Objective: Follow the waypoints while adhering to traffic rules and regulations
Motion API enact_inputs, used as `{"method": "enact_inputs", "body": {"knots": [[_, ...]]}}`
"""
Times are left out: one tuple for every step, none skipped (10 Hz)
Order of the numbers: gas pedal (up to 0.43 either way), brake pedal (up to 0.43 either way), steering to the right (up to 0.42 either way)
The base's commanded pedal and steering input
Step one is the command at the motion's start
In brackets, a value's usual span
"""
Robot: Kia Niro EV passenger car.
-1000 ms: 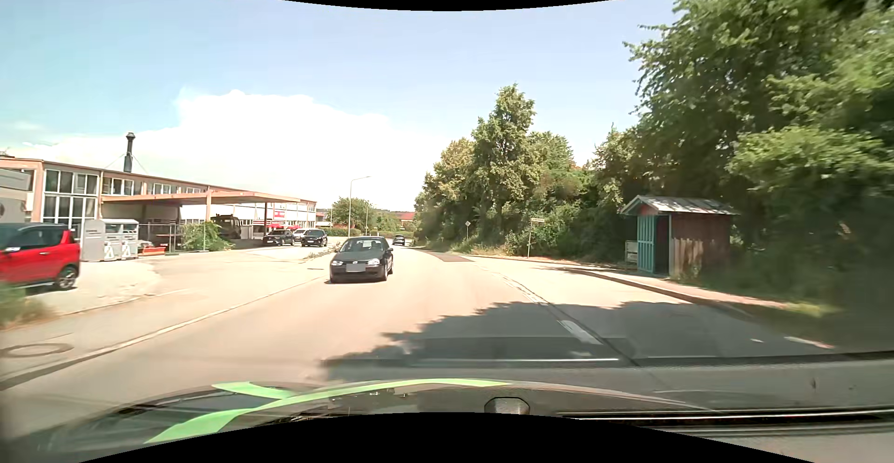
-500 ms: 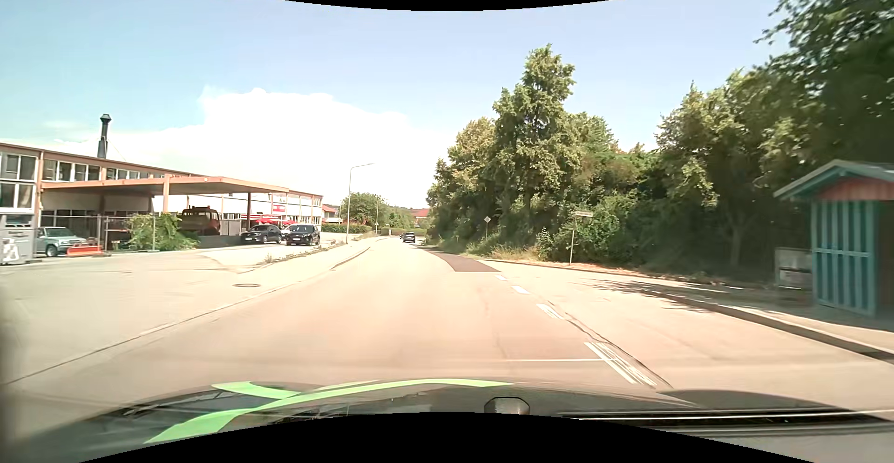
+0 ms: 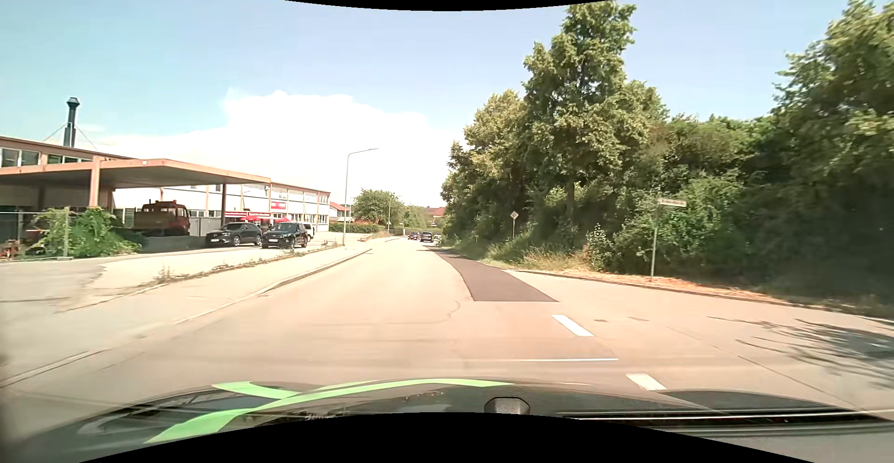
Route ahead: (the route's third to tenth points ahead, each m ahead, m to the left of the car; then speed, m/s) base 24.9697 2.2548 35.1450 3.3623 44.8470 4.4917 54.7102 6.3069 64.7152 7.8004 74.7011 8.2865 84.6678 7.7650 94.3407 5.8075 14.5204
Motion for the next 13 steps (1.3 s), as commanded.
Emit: {"method": "enact_inputs", "body": {"knots": [[0.130,0.000,-0.030],[0.130,0.000,-0.030],[0.110,0.000,-0.030],[0.087,0.000,-0.030],[0.079,0.000,-0.030],[0.079,0.000,-0.030],[0.067,0.000,-0.030],[0.047,0.000,-0.030],[0.039,0.000,-0.030],[0.028,0.000,-0.030],[0.028,0.000,-0.030],[0.028,0.000,-0.030],[0.028,0.000,-0.030]]}}
